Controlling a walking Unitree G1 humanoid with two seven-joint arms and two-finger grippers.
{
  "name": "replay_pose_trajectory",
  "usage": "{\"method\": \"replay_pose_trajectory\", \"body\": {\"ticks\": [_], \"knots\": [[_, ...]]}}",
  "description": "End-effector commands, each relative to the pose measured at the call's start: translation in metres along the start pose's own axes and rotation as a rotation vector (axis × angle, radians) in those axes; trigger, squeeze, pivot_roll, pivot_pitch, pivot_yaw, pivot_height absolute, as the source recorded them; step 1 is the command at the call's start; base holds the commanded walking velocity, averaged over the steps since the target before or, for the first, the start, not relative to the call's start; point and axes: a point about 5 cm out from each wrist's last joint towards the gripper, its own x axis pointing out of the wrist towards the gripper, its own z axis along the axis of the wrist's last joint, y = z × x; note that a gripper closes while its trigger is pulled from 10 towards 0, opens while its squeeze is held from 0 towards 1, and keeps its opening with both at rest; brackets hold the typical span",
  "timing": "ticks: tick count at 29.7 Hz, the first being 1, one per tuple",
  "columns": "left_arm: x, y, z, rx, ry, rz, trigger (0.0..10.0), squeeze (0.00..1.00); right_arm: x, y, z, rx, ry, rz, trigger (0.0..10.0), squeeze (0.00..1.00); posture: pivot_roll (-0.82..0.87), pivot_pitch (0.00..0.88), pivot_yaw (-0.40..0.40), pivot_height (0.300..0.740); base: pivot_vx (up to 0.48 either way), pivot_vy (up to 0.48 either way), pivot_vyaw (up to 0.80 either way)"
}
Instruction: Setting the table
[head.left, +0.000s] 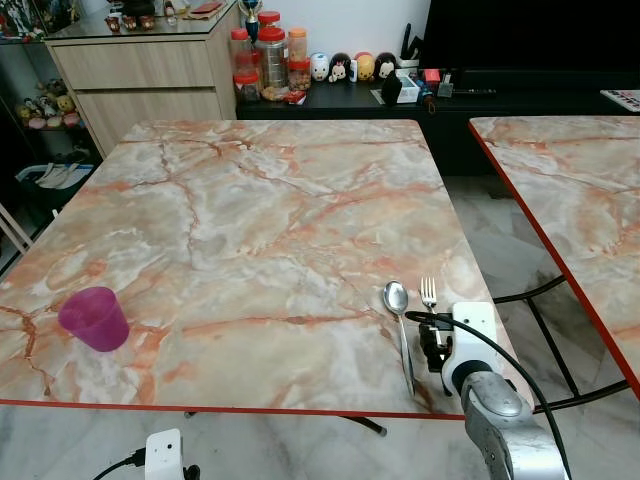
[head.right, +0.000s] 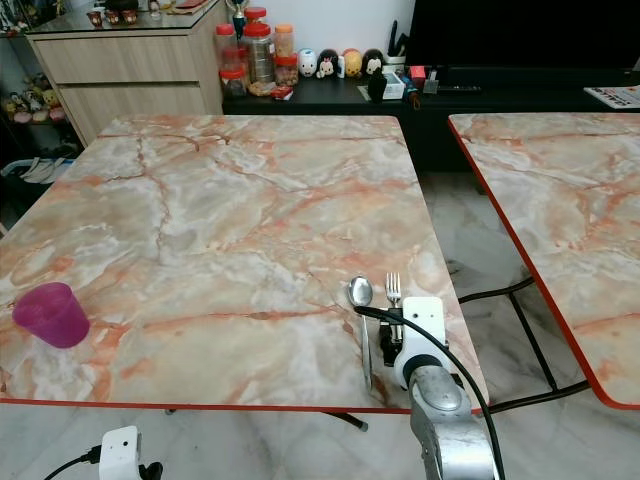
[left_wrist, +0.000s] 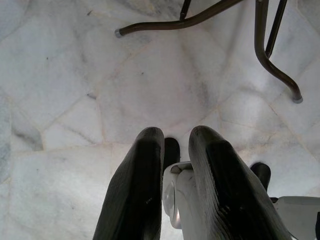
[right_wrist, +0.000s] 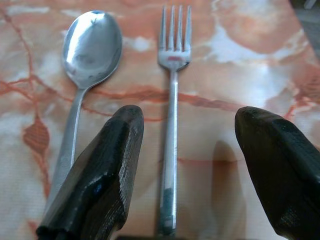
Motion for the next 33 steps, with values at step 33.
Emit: {"method": "replay_pose_trajectory", "body": {"ticks": [33], "knots": [[0.001,0.000,0.003,0.005,-0.004,-0.001,10.0,0.00,0.021,-0.009,0.010,0.027,-0.083,0.000,10.0,0.00,-0.06,0.000,0.008,0.740,0.000,0.000,0.00]]}}
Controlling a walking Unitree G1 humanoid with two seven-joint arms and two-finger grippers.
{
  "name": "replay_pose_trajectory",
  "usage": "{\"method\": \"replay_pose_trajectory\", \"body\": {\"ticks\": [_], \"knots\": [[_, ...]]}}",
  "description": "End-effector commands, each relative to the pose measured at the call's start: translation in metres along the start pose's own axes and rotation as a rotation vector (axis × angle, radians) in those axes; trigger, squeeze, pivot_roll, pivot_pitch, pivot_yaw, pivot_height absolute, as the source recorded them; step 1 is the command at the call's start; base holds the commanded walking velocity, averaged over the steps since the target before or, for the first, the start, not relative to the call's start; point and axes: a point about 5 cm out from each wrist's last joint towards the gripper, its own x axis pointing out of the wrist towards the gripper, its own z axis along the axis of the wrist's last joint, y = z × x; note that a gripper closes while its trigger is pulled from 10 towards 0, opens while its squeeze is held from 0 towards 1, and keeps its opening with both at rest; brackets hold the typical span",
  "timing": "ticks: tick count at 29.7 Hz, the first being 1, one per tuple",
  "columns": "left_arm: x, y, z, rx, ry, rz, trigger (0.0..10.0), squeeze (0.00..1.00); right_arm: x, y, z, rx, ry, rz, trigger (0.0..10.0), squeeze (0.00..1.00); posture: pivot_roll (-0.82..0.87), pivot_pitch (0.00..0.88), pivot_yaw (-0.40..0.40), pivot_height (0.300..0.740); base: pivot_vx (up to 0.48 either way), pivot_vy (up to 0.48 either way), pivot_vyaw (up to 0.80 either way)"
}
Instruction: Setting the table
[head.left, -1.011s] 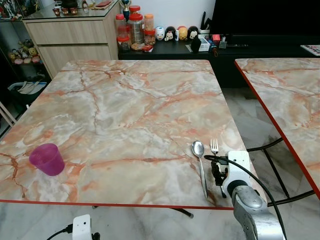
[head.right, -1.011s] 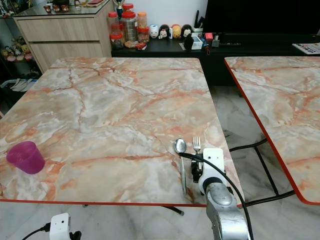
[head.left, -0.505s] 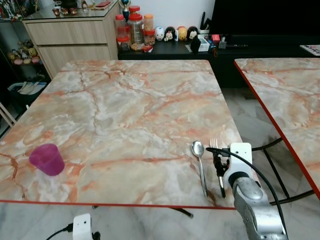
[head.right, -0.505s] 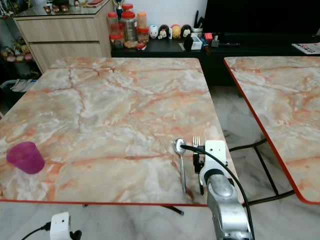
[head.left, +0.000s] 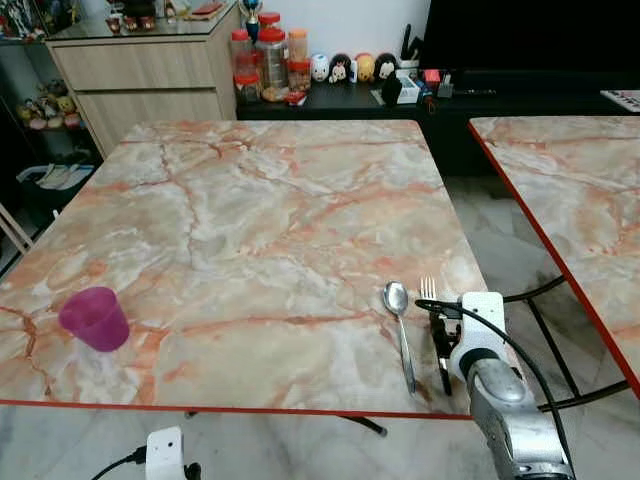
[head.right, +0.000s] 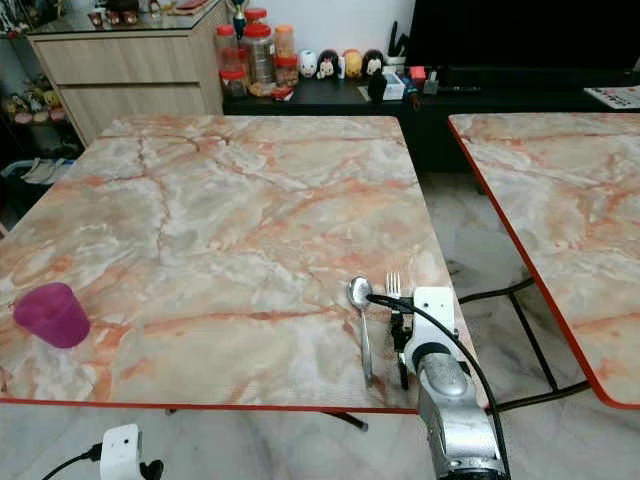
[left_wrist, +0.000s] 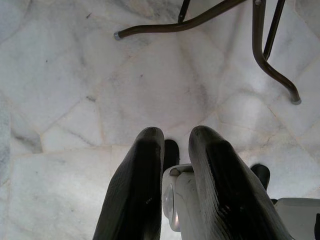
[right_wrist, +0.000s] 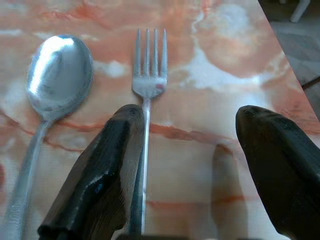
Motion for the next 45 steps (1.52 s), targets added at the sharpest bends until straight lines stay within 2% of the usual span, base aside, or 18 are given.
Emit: {"method": "replay_pose_trajectory", "body": {"ticks": [1,9,19,26,35,45], "knots": [[0.000,0.001,0.001,0.003,0.000,0.003,10.0,0.00,0.001,0.003,0.006,0.021,-0.034,0.023,10.0,0.00,-0.06,0.000,0.008,0.740,0.000,0.000,0.00],[0.000,0.000,0.001,0.000,-0.001,0.002,10.0,0.00,0.002,0.006,0.008,0.020,-0.050,0.041,10.0,0.00,-0.06,0.000,0.007,0.740,0.000,0.000,0.00],[0.000,0.000,0.000,-0.001,0.004,0.003,10.0,0.00,0.003,0.001,0.003,0.007,-0.025,0.027,10.0,0.00,-0.06,0.000,0.004,0.740,0.000,0.000,0.00],[0.000,0.000,-0.001,-0.004,0.002,0.004,10.0,0.00,0.004,0.010,-0.001,0.025,-0.013,0.068,10.0,0.00,-0.05,0.000,-0.001,0.740,0.000,0.000,0.00],[-0.001,0.001,-0.002,-0.005,0.006,0.006,10.0,0.00,0.006,0.012,-0.003,0.021,-0.004,0.077,10.0,0.00,-0.05,0.000,0.000,0.740,0.000,0.000,0.00],[-0.001,0.000,-0.004,0.001,0.015,-0.001,10.0,0.00,0.005,0.018,-0.014,0.015,0.061,0.073,10.0,0.00,-0.05,0.000,-0.002,0.740,0.000,0.000,0.00]]}}
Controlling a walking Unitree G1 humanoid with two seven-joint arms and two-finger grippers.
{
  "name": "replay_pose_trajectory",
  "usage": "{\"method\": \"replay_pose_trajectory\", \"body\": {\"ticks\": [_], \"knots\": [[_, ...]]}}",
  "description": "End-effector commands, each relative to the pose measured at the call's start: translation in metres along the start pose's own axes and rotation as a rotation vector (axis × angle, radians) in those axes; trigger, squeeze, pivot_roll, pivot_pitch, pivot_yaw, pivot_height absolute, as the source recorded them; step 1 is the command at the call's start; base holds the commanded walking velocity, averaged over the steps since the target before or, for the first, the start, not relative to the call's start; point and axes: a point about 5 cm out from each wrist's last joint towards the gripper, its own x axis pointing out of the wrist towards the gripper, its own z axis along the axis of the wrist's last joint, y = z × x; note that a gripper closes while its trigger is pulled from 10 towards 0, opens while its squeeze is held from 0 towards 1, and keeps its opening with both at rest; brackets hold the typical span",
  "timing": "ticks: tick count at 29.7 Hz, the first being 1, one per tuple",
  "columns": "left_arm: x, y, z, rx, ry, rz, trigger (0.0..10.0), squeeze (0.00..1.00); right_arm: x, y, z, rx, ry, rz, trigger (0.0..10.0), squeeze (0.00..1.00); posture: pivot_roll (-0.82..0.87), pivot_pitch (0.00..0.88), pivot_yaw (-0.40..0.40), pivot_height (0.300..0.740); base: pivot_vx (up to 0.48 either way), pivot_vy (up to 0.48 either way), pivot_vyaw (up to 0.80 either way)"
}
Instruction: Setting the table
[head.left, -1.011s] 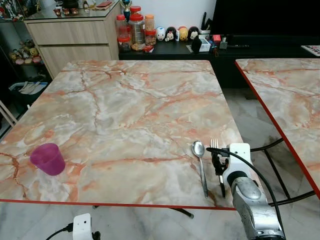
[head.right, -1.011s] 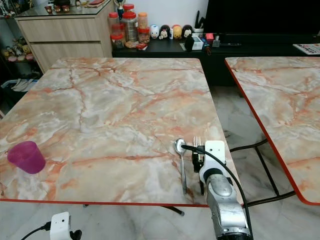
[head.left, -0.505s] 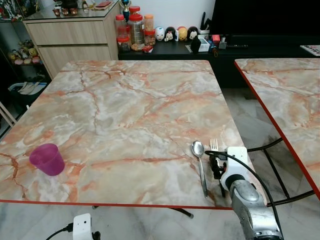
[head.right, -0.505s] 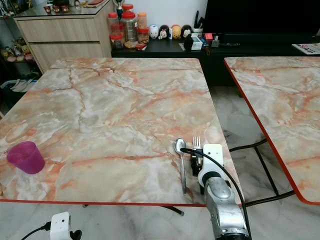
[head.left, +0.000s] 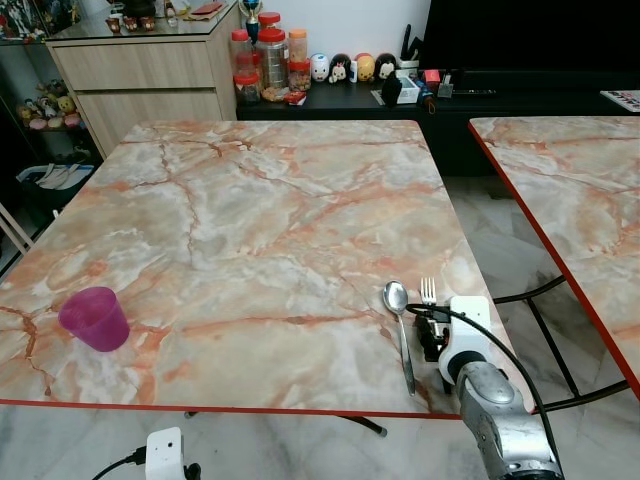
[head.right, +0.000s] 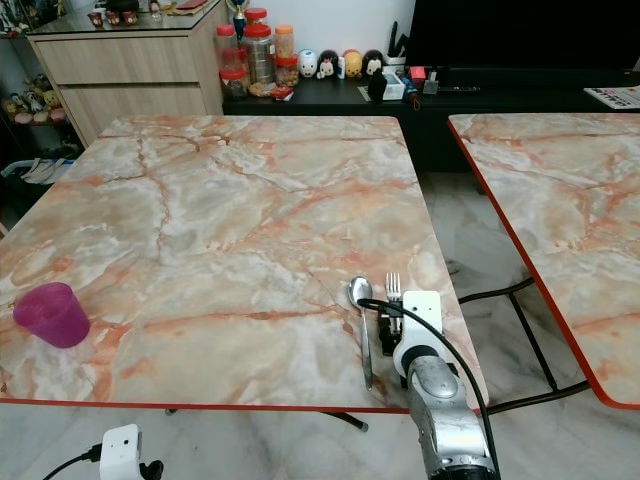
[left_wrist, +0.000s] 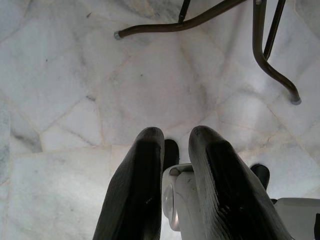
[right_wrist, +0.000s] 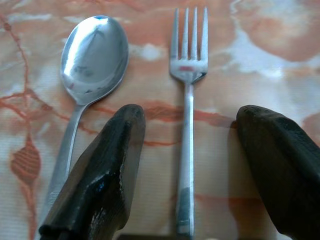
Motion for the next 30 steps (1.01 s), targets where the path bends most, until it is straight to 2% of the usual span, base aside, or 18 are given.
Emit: {"method": "replay_pose_trajectory", "body": {"ticks": [1,5,6,30], "knots": [[-0.0006,0.0000,-0.0031,0.002,0.013,-0.002,10.0,0.00,-0.0001,0.0038,-0.0038,-0.004,0.025,0.011,10.0,0.00,-0.05,0.000,-0.002,0.740,0.000,0.000,0.00],[-0.0008,-0.0003,-0.0040,0.000,0.016,-0.002,10.0,0.00,-0.0002,0.0052,-0.0057,-0.015,0.039,0.022,10.0,0.00,-0.05,0.000,-0.005,0.740,0.000,0.000,0.00],[-0.0009,-0.0004,-0.0044,-0.001,0.017,-0.002,10.0,0.00,0.0001,0.0052,-0.0052,-0.017,0.038,0.023,0.0,0.00,-0.05,0.000,-0.006,0.740,0.000,0.000,0.00],[-0.0013,-0.0017,-0.0066,-0.012,0.023,-0.013,10.0,0.00,0.0011,0.0101,-0.0044,-0.034,0.044,0.045,0.0,0.00,-0.04,0.000,-0.013,0.740,0.000,0.000,0.00]]}}
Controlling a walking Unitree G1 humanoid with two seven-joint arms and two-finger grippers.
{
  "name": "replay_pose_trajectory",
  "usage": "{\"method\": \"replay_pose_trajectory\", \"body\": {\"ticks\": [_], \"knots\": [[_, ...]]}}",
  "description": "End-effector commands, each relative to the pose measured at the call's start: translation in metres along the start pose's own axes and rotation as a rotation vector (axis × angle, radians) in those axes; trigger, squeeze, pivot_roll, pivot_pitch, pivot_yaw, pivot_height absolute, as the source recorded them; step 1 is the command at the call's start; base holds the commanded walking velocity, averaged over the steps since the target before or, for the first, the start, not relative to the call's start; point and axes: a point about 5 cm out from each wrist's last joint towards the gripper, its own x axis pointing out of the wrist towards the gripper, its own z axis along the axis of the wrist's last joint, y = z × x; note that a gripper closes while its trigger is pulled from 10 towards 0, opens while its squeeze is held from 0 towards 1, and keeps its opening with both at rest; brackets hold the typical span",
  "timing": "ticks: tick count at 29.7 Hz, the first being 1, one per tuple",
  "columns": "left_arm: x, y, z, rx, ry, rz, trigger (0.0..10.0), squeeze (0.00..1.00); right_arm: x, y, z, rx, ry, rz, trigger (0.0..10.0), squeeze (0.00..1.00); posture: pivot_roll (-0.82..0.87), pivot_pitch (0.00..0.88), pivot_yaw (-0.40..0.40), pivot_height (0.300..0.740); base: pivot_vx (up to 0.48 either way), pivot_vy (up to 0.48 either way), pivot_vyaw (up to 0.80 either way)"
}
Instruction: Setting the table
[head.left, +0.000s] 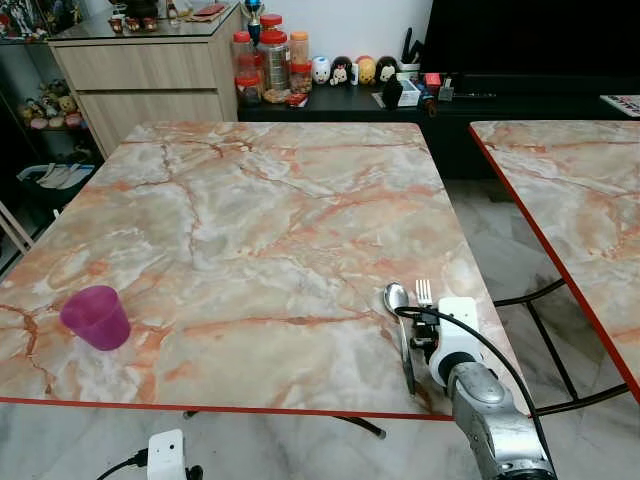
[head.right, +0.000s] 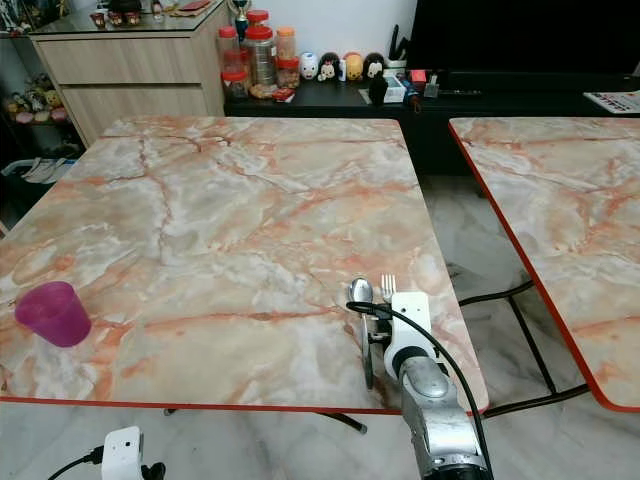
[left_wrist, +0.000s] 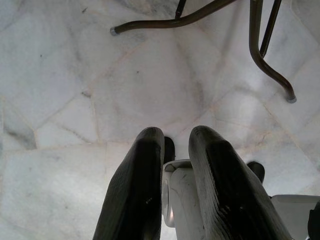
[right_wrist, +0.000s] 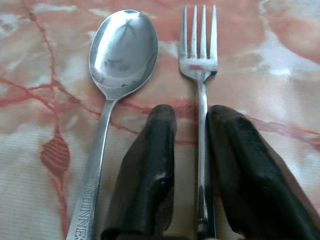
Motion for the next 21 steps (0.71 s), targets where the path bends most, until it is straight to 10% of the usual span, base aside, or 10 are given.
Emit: {"method": "replay_pose_trajectory", "body": {"ticks": [1,21], "knots": [[0.000,0.000,-0.003,-0.004,0.013,-0.005,10.0,0.00,0.001,0.003,-0.003,-0.004,0.026,0.012,0.0,0.00,-0.04,0.000,-0.011,0.740,0.000,0.000,0.00],[0.000,-0.002,-0.001,-0.003,0.010,-0.022,10.0,0.00,0.000,-0.014,-0.019,-0.021,0.100,-0.147,0.0,0.00,-0.04,0.000,-0.010,0.740,0.000,0.000,0.00]]}}
